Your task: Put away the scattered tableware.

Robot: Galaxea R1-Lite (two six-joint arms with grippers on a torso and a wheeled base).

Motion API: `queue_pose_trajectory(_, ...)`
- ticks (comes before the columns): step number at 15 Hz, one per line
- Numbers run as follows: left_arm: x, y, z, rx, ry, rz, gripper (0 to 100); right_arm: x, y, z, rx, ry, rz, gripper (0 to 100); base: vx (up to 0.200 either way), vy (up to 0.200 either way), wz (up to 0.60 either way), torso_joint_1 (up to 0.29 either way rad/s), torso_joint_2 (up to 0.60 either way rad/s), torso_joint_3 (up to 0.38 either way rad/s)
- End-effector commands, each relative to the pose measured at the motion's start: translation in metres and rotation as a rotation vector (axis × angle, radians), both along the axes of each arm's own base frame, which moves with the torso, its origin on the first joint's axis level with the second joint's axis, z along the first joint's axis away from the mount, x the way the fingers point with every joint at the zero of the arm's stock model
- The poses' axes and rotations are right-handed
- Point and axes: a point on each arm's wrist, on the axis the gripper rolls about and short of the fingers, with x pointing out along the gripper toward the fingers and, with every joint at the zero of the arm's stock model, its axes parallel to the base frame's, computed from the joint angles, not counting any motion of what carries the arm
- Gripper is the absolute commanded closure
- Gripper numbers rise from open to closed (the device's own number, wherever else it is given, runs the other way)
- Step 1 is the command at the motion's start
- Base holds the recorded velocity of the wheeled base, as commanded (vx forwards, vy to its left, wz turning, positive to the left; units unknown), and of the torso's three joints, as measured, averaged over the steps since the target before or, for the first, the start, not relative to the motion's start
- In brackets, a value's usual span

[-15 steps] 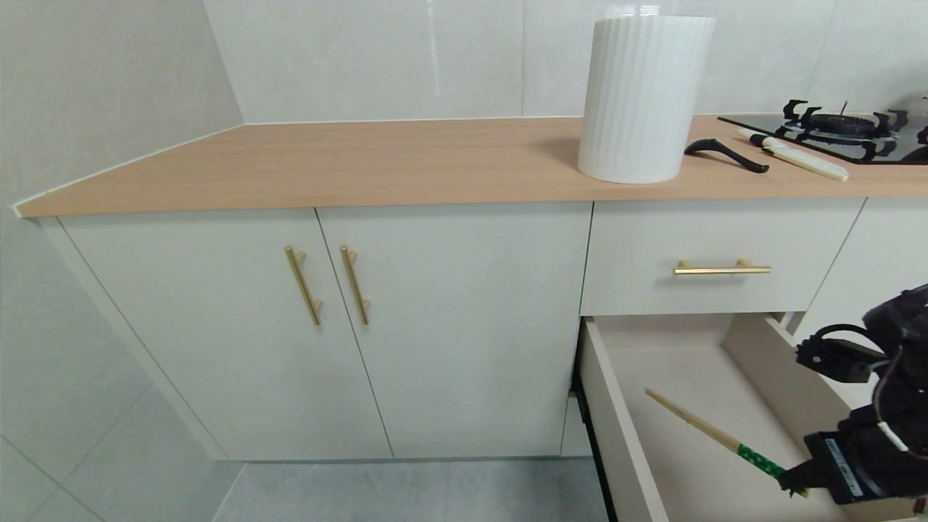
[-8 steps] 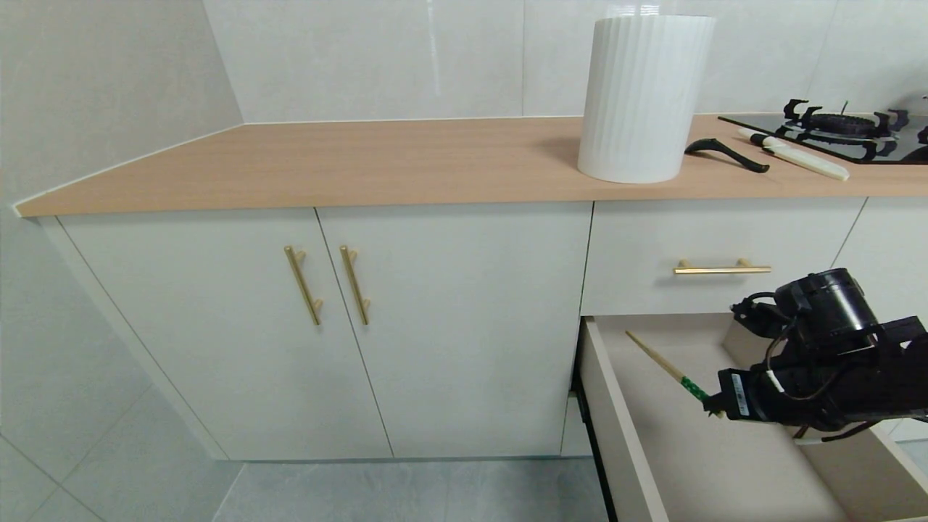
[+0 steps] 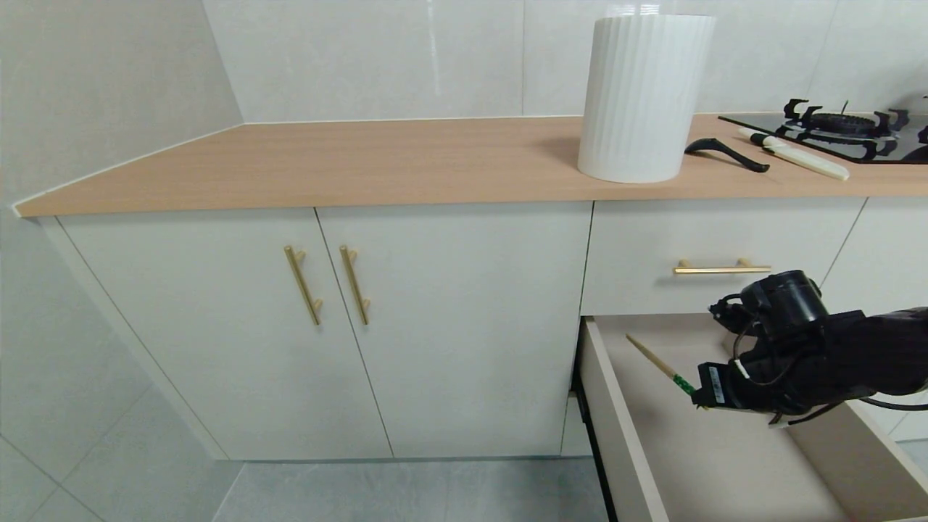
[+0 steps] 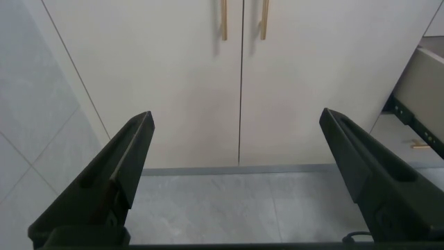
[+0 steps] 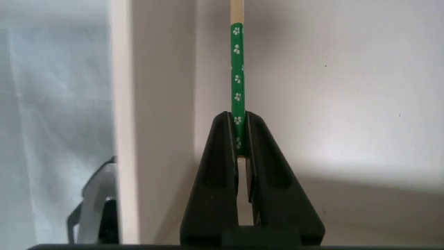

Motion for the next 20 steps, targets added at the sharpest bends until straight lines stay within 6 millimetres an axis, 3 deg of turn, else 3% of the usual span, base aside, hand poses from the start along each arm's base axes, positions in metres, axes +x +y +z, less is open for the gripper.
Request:
queue_pose_trajectory(1,0.000,0.000,0.000,0.000,0.000,-0.001,0,0.035,0.009,-0.049,-0.110,0.095,-0.036,100,0.000,0.000,0.00,0.000,0.00,0.000)
queue_pose_trajectory(2,0.000,0.000,0.000,0.000,0.000,-0.001,0,0.047,0.011,-0.066,-0.143,0.120,-0.048,100,0.000,0.000,0.00,0.000,0.00,0.000)
queue_pose_trajectory(4,0.000,0.000,0.000,0.000,0.000,-0.001,0,0.060,0.013,-0.081,-0.150,0.135,-0.047,100,0.000,0.000,0.00,0.000,0.00,0.000)
queue_pose_trajectory(7,0.000,0.000,0.000,0.000,0.000,-0.001,0,0.070,0.018,-0.107,-0.161,0.178,-0.039,100,0.000,0.000,0.00,0.000,0.00,0.000)
queue_pose_trajectory(11,0.000,0.000,0.000,0.000,0.000,-0.001,0,0.071,0.018,-0.127,-0.175,0.221,-0.038,100,0.000,0.000,0.00,0.000,0.00,0.000)
queue_pose_trajectory(20,0.000,0.000,0.000,0.000,0.000,-0.001,0,0.070,0.014,-0.130,-0.196,0.226,-0.044,100,0.000,0.000,0.00,0.000,0.00,0.000)
